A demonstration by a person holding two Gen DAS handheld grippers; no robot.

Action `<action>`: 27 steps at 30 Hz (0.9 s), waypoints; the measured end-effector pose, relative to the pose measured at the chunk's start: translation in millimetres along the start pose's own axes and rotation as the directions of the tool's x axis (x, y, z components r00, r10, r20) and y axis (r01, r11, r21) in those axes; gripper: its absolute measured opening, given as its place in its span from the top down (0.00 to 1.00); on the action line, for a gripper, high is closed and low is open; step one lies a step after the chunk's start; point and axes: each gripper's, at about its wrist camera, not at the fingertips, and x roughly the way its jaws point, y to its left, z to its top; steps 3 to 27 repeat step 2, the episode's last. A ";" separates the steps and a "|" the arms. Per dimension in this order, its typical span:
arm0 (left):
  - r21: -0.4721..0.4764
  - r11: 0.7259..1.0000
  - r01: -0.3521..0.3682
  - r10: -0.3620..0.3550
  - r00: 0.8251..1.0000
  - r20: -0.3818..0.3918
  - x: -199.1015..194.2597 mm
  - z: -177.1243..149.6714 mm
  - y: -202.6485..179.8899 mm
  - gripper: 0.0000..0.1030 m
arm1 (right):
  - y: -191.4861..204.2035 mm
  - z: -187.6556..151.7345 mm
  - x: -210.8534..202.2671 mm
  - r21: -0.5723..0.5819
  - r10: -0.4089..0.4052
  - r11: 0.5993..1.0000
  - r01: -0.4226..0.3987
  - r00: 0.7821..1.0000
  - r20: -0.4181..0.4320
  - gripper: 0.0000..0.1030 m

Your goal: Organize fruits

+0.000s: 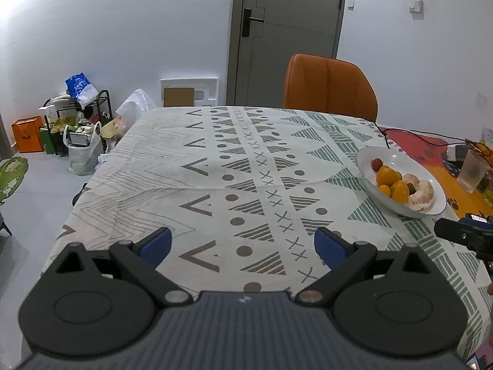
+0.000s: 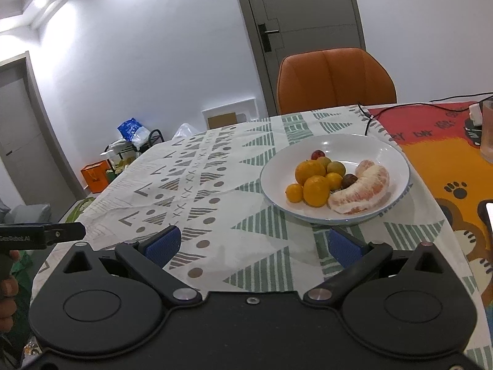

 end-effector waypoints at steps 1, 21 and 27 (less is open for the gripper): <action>0.002 1.000 -0.001 0.001 1.000 -0.001 0.4 0.0 -0.9 0.05 | -0.8 0.1 0.8 0.000 -0.002 1.000 0.002 1.000 -0.001 0.00; 0.004 1.000 -0.002 0.002 1.000 -0.001 0.7 0.0 -1.9 0.05 | -1.8 0.3 1.2 0.002 -0.002 1.000 0.002 1.000 0.000 0.00; 0.004 1.000 -0.002 0.002 1.000 -0.001 0.7 0.0 -1.9 0.05 | -1.8 0.3 1.2 0.002 -0.002 1.000 0.002 1.000 0.000 0.00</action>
